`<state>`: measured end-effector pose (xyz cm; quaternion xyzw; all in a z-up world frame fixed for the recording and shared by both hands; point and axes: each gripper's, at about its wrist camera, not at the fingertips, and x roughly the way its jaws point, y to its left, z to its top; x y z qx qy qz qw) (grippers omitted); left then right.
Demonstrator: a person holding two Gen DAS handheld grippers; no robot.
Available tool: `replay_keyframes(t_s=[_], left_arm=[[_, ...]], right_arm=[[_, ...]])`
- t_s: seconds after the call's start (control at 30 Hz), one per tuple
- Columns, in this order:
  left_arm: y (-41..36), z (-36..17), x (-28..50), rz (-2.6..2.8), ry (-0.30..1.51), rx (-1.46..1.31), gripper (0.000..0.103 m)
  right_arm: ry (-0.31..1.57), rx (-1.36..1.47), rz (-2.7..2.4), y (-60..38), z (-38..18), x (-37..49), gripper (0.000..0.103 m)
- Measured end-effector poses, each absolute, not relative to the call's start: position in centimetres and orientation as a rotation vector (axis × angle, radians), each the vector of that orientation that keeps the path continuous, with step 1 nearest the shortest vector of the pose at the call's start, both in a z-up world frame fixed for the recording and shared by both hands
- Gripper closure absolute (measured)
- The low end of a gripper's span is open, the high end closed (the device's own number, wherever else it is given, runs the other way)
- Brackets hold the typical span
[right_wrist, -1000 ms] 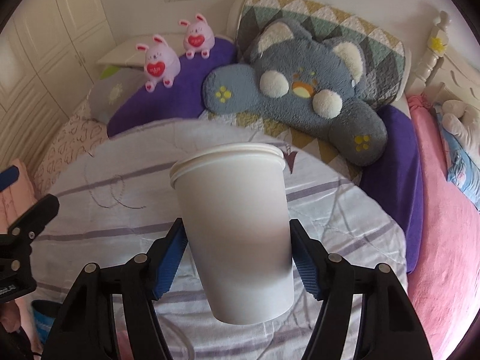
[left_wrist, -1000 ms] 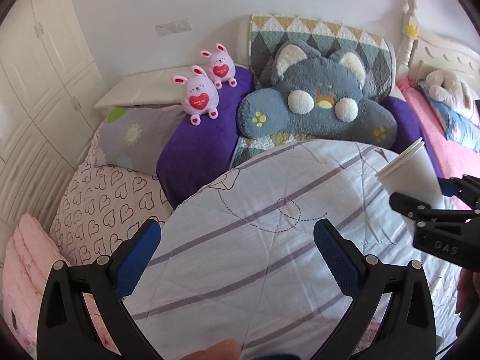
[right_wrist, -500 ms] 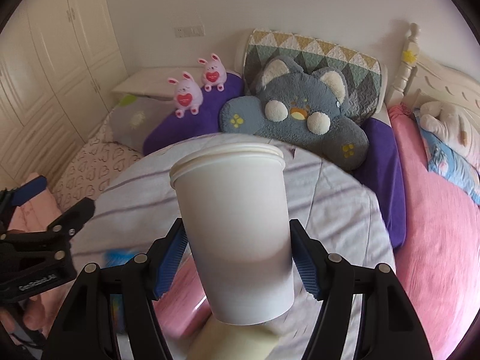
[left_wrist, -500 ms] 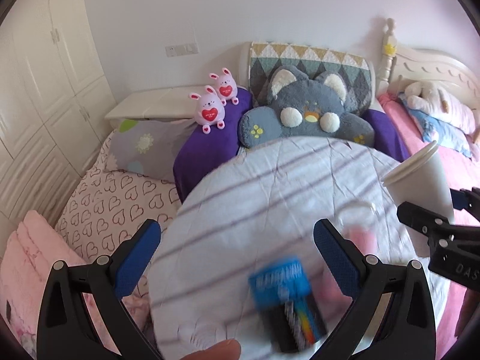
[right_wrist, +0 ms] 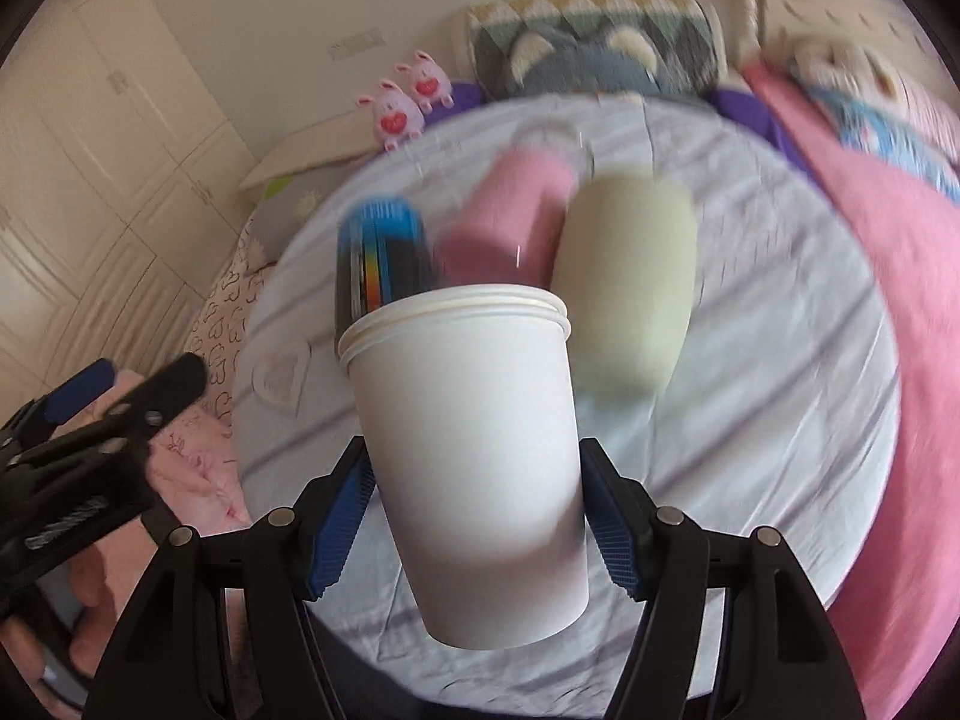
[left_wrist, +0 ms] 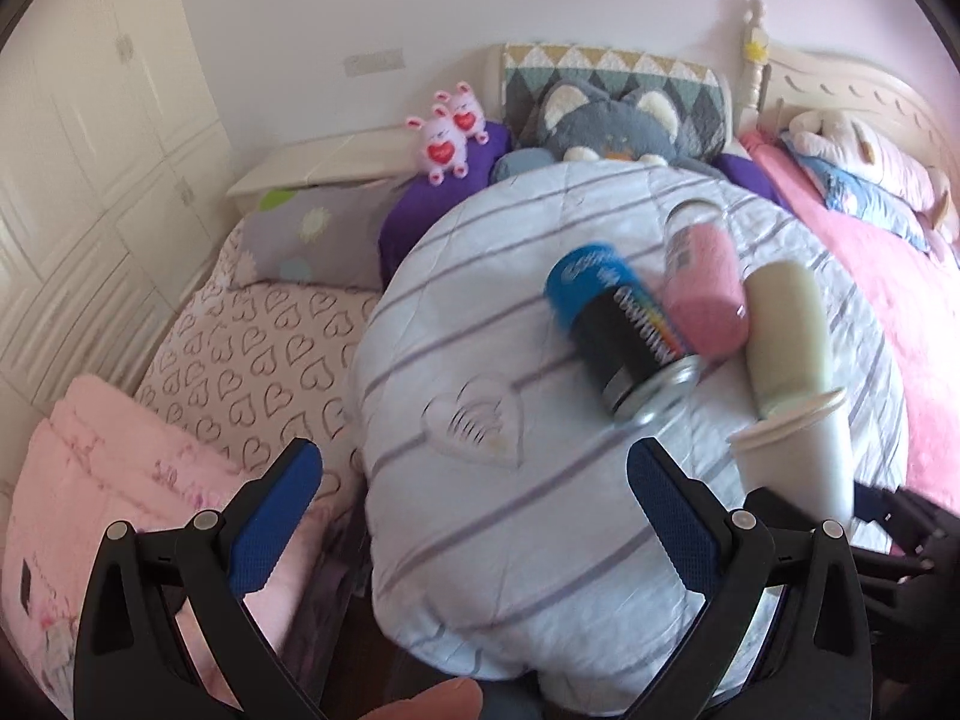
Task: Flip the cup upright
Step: 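Lift the white cup with the right tool, rotate it upright, set it down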
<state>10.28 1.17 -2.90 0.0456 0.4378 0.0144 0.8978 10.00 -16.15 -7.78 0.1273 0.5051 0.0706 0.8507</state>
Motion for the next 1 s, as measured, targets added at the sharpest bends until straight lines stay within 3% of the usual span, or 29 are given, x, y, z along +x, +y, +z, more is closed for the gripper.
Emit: replay_keyframes(t_s=[0.27,0.37,1.0], left_arm=[[2.2,-3.6,7.8,0.047,0.911,0.081,0.000],[1.9,-3.5,7.1,0.038,0.904,0.093,0.000],[0.4,-1.5,2.9,0.035,0.865,0.059,0.000]], right_arm=[[1.102,0.286,0.107,-14.1,-10.6,9.1,0.034],[1.101,0.300,0.095,-14.2,-10.9,9.1,0.019],[0.820,0.221,0.067,-16.7,-4.0,-0.3,0.019]])
